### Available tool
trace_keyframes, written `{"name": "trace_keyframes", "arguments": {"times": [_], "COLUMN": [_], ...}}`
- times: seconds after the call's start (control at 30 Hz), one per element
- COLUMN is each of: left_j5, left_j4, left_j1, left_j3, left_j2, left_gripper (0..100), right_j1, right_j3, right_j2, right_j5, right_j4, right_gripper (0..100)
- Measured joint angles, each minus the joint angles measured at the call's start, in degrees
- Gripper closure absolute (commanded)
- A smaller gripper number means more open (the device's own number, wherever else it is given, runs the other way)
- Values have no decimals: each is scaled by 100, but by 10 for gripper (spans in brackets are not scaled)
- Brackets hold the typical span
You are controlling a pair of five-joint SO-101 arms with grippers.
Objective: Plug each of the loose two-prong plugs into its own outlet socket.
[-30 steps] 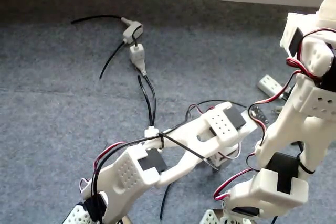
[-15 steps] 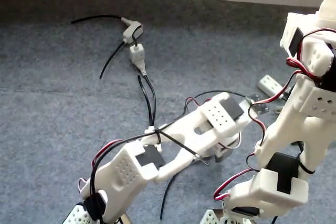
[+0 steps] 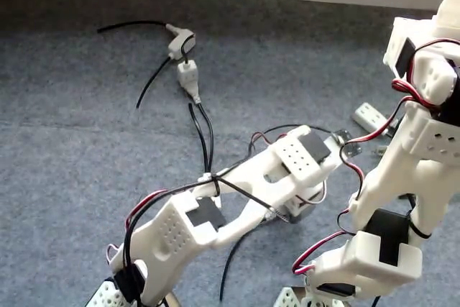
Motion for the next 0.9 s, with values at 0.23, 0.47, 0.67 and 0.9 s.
{"name": "trace_keyframes", "arguments": {"times": [0.23, 0.47, 0.67, 0.9], "left_j5": [44, 35, 35, 35], "left_j4": [167, 193, 202, 185], "left_j1": [-62, -193, -167, -53], "left_j3": [9, 9, 9, 255], "left_j2": [0, 0, 0, 9], "left_gripper": [766, 900, 874, 873], "right_j1": [0, 0, 0, 0], "right_j3": [0, 0, 0, 0], "right_j2": [0, 0, 0, 0], "right_j5": [0, 0, 0, 0], "right_j4": [0, 0, 0, 0], "right_gripper": [886, 886, 886, 886]}}
